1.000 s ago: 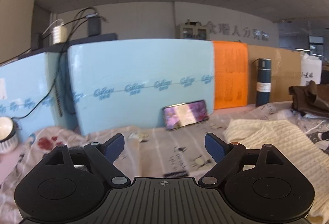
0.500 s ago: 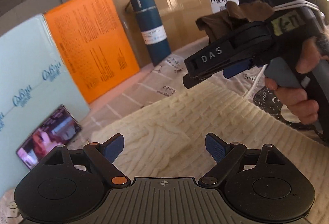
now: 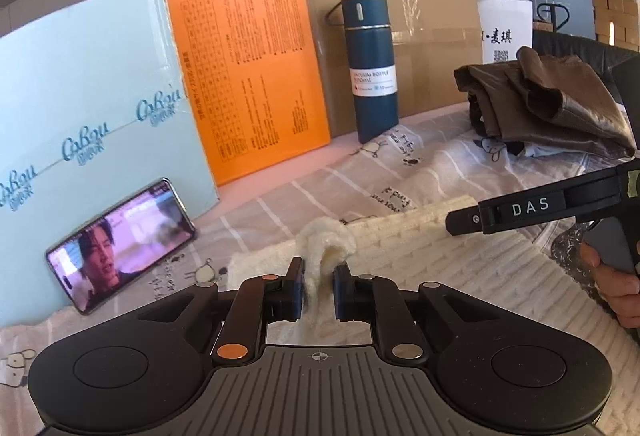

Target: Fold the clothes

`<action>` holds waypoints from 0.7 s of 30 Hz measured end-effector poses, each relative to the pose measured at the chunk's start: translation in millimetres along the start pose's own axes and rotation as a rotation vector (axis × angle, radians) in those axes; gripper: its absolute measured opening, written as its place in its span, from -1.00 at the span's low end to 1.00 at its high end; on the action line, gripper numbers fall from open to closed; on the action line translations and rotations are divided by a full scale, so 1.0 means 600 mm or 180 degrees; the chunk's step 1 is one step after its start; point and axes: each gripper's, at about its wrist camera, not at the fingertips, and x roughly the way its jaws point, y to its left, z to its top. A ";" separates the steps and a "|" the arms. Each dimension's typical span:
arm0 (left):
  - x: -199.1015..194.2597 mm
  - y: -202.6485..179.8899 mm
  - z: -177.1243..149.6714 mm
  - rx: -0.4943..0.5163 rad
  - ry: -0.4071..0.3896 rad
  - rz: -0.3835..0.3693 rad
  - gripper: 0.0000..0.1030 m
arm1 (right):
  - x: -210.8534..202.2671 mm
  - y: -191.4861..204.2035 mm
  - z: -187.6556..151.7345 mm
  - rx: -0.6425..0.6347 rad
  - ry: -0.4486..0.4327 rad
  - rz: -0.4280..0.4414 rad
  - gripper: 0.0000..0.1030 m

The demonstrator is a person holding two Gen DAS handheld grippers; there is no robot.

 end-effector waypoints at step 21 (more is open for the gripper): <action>-0.054 0.153 -0.076 -0.0363 0.0127 0.1105 -0.74 | 0.001 0.005 -0.008 -0.0096 -0.0116 0.0047 0.27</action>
